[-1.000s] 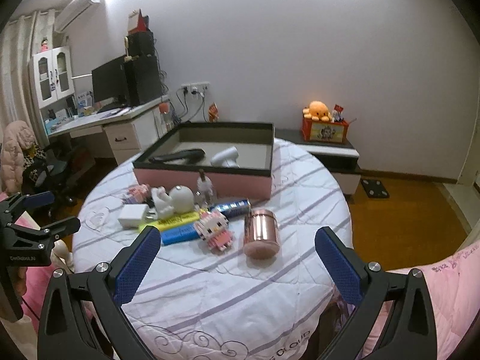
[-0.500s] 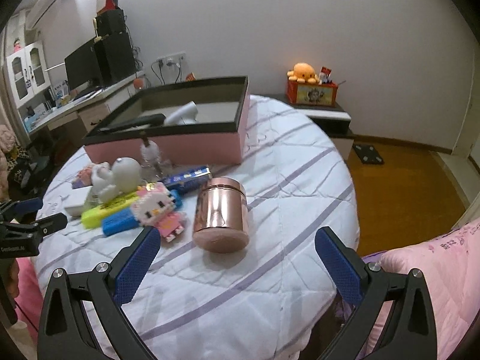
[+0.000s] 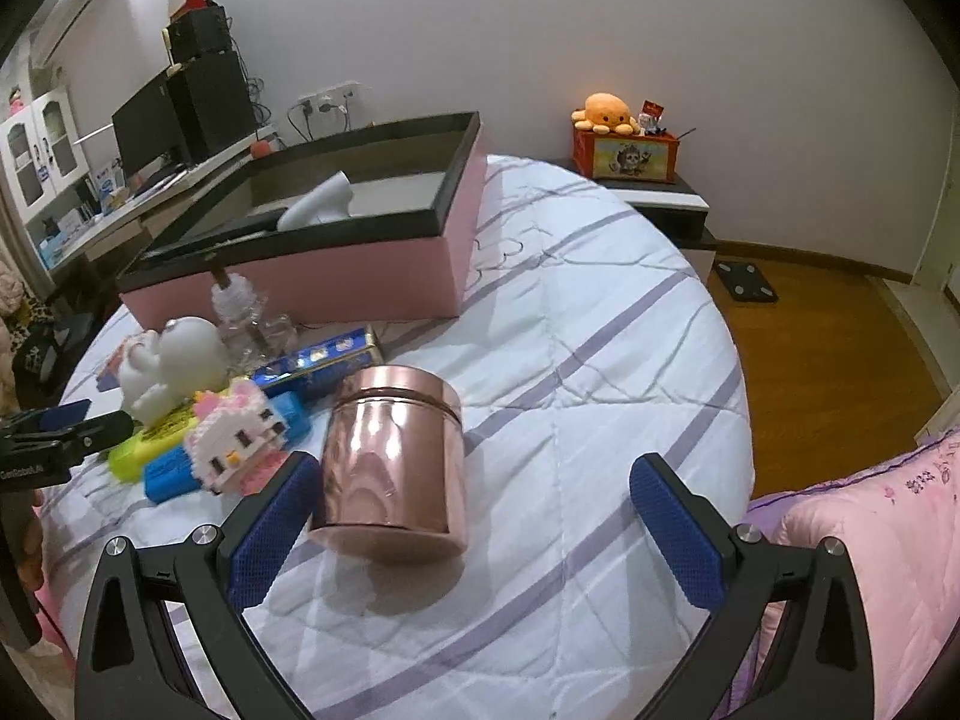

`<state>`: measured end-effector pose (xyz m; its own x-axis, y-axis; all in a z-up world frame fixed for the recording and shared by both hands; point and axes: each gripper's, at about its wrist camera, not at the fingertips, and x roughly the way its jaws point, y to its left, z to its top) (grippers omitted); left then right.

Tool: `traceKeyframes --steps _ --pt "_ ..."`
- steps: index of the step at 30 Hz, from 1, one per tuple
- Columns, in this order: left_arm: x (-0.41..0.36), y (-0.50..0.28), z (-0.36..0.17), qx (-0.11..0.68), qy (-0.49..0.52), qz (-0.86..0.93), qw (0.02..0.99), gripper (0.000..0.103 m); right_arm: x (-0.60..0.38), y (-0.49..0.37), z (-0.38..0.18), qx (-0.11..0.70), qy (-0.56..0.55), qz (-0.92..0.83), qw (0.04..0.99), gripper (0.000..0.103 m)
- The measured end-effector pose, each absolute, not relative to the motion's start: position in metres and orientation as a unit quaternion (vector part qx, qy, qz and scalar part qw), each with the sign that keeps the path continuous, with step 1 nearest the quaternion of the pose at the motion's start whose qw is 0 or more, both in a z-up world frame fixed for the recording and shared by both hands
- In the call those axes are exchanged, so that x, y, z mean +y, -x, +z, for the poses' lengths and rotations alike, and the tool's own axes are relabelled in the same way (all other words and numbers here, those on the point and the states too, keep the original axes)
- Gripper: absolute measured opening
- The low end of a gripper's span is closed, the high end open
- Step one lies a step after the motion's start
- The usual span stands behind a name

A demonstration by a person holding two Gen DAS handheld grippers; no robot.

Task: Organize rigid objects
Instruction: 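Grasp the white charger with the left tool while the right tool grasps the rose-gold canister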

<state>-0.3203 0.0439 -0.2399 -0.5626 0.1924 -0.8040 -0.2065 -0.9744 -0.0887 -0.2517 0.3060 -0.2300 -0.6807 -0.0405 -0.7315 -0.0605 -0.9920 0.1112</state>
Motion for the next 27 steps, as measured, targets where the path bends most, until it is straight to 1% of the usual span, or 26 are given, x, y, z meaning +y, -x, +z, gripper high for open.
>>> traceKeyframes --steps 1,3,4,6,7,8,9,10,11,12,13,14,27 --pt "0.047 0.32 -0.241 0.018 0.453 0.884 0.111 0.093 0.307 0.253 -0.231 0.066 0.401 0.914 0.003 0.103" --pt "0.051 0.32 -0.242 0.039 0.453 0.884 0.106 0.084 0.307 0.255 -0.234 0.07 0.405 0.912 0.0 0.103" --pt "0.053 0.32 -0.242 0.05 0.451 0.885 0.108 0.082 0.307 0.256 -0.234 0.069 0.405 0.912 0.0 0.103" --pt "0.056 0.32 -0.241 0.054 0.446 0.885 0.124 0.072 0.305 0.258 -0.236 0.064 0.405 0.912 -0.002 0.103" --pt "0.056 0.32 -0.241 0.053 0.445 0.885 0.128 0.069 0.305 0.259 -0.236 0.065 0.403 0.913 -0.005 0.101" --pt "0.056 0.32 -0.24 0.052 0.443 0.885 0.134 0.064 0.304 0.259 -0.237 0.066 0.402 0.913 -0.009 0.092" --pt "0.056 0.32 -0.239 0.052 0.443 0.885 0.134 0.064 0.304 0.26 -0.237 0.066 0.403 0.913 -0.012 0.088" --pt "0.056 0.319 -0.239 0.053 0.443 0.885 0.135 0.064 0.303 0.26 -0.237 0.064 0.403 0.913 -0.012 0.079" --pt "0.056 0.318 -0.239 0.053 0.443 0.885 0.136 0.064 0.302 0.259 -0.236 0.06 0.401 0.914 -0.011 0.065" --pt "0.056 0.317 -0.238 0.053 0.443 0.884 0.137 0.064 0.303 0.259 -0.236 0.06 0.401 0.914 -0.014 0.059" --pt "0.055 0.315 -0.237 0.054 0.443 0.884 0.139 0.064 0.303 0.259 -0.235 0.061 0.402 0.914 -0.014 0.049" --pt "0.055 0.313 -0.236 0.054 0.444 0.883 0.14 0.064 0.305 0.258 -0.234 0.062 0.403 0.913 -0.016 0.047" --pt "0.043 0.287 -0.217 0.06 0.433 0.887 0.151 0.064 0.292 0.243 -0.222 0.056 0.393 0.917 -0.042 0.048"
